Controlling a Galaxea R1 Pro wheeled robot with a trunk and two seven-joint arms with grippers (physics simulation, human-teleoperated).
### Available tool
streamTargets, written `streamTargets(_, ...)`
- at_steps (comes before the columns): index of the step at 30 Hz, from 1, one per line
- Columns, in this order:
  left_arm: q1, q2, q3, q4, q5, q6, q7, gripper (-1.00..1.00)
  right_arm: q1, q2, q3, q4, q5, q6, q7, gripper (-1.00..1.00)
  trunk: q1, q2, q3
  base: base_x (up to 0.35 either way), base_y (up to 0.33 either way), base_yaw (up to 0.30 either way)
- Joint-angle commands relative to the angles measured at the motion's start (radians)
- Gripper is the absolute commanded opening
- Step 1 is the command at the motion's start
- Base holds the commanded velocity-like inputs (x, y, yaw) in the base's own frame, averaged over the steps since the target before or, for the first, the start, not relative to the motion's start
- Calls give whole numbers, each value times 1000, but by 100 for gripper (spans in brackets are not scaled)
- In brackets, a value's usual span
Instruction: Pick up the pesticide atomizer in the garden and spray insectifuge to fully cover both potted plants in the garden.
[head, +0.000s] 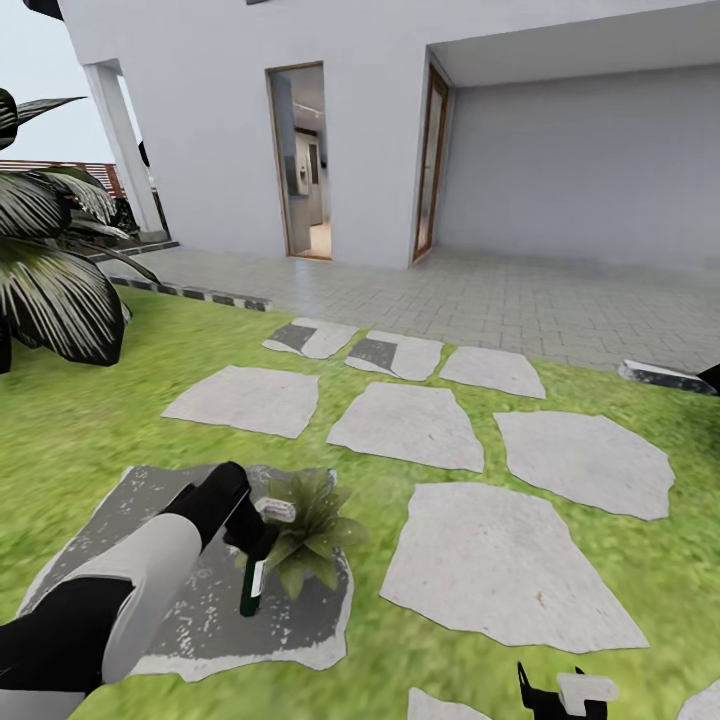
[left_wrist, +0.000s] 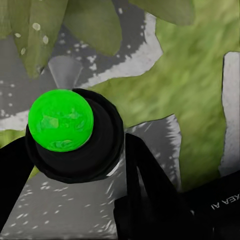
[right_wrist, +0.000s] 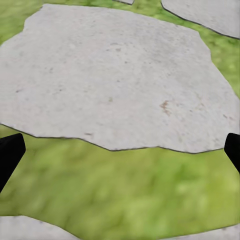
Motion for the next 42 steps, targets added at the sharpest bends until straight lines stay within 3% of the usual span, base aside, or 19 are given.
streamTargets(1, 1, 11, -5, 0, -3, 2, -9, -100, -1, 0, -7, 1, 4, -3, 1, 100, 0, 0, -1, 0, 0, 0)
streamTargets(7, -3, 24, -5, 32, -5, 1, -9, -100, -1, 0, -7, 1, 4, -3, 1, 100, 0, 0, -1, 0, 0, 0)
streamTargets(18, -30, 1, 0, 35, -2, 8, -9, -100, -1, 0, -7, 1, 5, -3, 1, 100, 0, 0, -1, 0, 0, 0)
streamTargets(24, -5, -2, -53, 37, -2, 4, -9, -100, -1, 0, -6, 1, 5, -3, 1, 100, 0, 0, -1, 0, 0, 0)
streamTargets(32, 13, -1, -60, 35, -3, 2, -9, -100, -1, 0, -7, 1, 5, -3, 1, 100, 0, 0, -1, 0, 0, -12)
streamTargets(42, 14, 0, -65, 35, -4, 0, -9, -100, -1, 0, -7, 1, 5, -3, 1, 100, 0, 0, -1, -60, -37, -208)
